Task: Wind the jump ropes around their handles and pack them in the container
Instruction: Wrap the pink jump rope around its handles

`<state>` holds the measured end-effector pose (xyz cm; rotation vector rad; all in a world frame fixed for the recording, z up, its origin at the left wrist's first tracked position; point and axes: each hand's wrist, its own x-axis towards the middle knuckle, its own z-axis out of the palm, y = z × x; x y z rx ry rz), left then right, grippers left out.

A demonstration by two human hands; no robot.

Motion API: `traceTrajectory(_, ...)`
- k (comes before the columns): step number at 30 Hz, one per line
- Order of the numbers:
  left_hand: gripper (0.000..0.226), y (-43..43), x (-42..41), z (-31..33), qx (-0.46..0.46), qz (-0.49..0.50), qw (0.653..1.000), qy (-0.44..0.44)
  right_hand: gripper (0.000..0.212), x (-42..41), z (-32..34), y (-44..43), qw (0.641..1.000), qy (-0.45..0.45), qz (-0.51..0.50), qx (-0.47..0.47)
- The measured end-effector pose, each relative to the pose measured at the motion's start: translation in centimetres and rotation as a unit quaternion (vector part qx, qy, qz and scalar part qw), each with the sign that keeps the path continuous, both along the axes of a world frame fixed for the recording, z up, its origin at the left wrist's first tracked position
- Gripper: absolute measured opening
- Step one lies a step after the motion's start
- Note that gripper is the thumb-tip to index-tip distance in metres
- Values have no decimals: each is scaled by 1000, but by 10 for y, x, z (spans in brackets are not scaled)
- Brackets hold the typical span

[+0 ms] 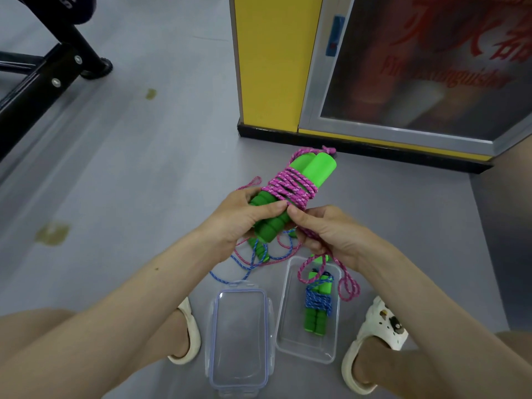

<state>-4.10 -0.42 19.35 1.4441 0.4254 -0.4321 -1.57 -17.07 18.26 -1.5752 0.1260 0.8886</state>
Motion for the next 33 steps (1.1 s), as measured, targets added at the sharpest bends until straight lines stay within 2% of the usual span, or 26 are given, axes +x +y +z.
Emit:
traceTrajectory(3,33,11,2,-1,-12,62,998,2,17,1,-5,-7,1000,-8,10,-11)
traceTrajectory(6,23,30,2,-5,-10,111,994,11,5,1,-9,-17,999,-14,21,-21)
traceTrajectory(12,21,59,-6,-18,50,130,990,-13,8,-3,-14,-31,986,-37,135,-93)
traceTrajectory(14,23,67,-6,-22,62,157,986,-10,7,-4,-16,-33,984,-35,139,-104)
traceTrajectory(19,36,79,-3,-25,35,207,977,36,21,1,-21,-32,998,11,-30,-55)
traceTrajectory(22,36,79,-3,-25,76,199,977,7,18,6,-21,-30,992,57,-113,-25)
traceTrajectory(25,34,86,-2,-21,91,213,973,-14,25,5,-18,-29,989,82,-119,20)
traceTrajectory(28,31,91,-2,-19,95,232,968,-16,29,3,-18,-27,990,54,-123,-35)
traceTrajectory(30,30,92,-3,-20,103,245,964,-15,31,5,-20,-28,981,32,-181,-65)
traceTrajectory(33,31,93,-5,-22,100,258,961,-12,33,9,-23,-30,949,47,-311,-26)
